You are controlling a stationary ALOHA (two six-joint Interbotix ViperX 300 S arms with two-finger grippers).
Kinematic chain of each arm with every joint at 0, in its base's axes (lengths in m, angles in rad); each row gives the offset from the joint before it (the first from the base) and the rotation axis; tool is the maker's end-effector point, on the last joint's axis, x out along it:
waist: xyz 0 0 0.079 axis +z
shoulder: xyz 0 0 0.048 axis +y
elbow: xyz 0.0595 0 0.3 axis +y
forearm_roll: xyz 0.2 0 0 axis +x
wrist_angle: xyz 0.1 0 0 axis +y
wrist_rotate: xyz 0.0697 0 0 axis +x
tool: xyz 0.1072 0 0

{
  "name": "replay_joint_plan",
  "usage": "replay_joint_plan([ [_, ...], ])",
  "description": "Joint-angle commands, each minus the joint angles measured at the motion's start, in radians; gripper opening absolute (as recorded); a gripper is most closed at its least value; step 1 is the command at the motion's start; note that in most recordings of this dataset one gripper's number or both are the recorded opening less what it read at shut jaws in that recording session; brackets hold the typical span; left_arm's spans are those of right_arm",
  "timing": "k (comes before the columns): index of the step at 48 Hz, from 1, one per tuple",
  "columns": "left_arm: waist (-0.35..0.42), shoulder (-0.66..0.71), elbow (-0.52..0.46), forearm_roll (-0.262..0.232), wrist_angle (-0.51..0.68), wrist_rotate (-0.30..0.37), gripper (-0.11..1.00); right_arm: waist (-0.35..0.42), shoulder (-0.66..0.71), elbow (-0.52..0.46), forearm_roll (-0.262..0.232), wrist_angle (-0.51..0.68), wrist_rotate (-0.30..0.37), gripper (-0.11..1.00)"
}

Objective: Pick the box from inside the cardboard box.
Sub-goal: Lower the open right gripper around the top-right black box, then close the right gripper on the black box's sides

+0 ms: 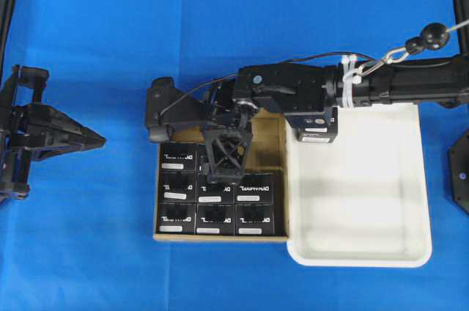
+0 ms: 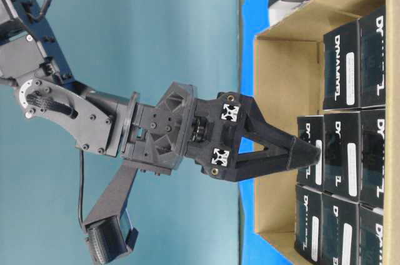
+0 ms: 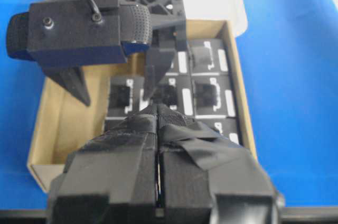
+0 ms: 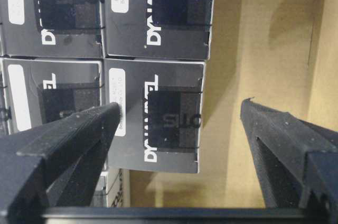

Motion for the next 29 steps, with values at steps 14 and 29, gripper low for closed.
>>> replay_joint_plan([
  [14,0.000,0.005,-0.031,0.003,-0.005,0.000,-0.06,-0.048,0.014,-0.002,-0.025,0.000,-0.002,0.98],
  [29,0.000,0.005,-0.031,0.003,-0.005,0.000,-0.06,-0.046,0.006,-0.008,-0.005,0.005,-0.025,0.98],
])
